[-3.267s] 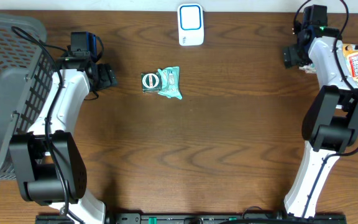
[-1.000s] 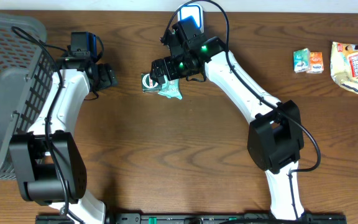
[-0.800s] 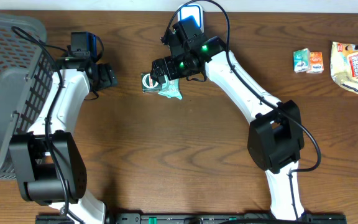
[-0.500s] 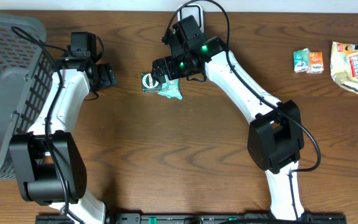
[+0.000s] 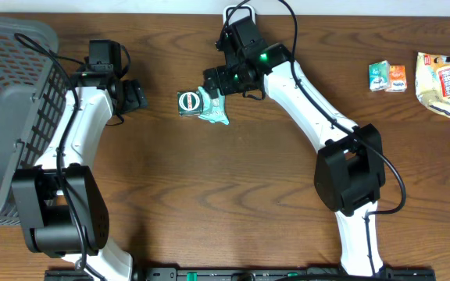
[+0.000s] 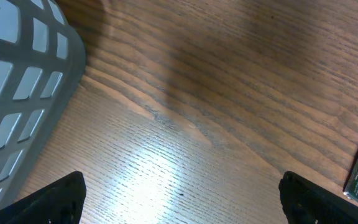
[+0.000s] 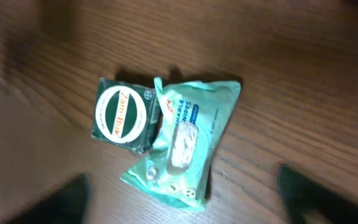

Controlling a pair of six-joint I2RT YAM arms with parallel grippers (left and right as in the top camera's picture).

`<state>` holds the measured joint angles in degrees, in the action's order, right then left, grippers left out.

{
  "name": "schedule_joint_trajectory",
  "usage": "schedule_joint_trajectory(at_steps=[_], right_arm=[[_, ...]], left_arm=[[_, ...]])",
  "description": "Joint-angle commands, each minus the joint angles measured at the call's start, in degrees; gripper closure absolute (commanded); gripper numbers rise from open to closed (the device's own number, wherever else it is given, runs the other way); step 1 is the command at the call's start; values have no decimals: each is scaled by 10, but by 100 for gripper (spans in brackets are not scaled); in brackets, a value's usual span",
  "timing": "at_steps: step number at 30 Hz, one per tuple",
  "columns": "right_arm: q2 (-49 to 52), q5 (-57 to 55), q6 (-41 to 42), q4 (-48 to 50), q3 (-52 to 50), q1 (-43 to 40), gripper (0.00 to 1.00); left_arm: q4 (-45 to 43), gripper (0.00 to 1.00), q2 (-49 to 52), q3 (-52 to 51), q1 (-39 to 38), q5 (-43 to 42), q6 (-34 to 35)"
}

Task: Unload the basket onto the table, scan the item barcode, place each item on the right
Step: 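Lower the right gripper onto the green wipes pack and grasp it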

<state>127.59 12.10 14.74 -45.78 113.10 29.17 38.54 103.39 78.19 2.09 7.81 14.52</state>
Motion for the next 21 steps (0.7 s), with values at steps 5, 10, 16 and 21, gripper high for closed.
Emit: schedule_joint_trajectory(at_steps=[5, 10, 16, 21], right_arm=[[0, -6, 7, 17, -26, 6, 36], [0, -6, 7, 10, -27, 8, 46], [0, 49, 7, 9, -27, 15, 75], [0, 50, 7, 17, -27, 23, 75]], left_arm=[[0, 2, 0, -3, 0, 3, -8], [0, 2, 0, -3, 0, 3, -8], [0, 2, 0, -3, 0, 3, -8], [0, 3, 0, -3, 0, 3, -8]])
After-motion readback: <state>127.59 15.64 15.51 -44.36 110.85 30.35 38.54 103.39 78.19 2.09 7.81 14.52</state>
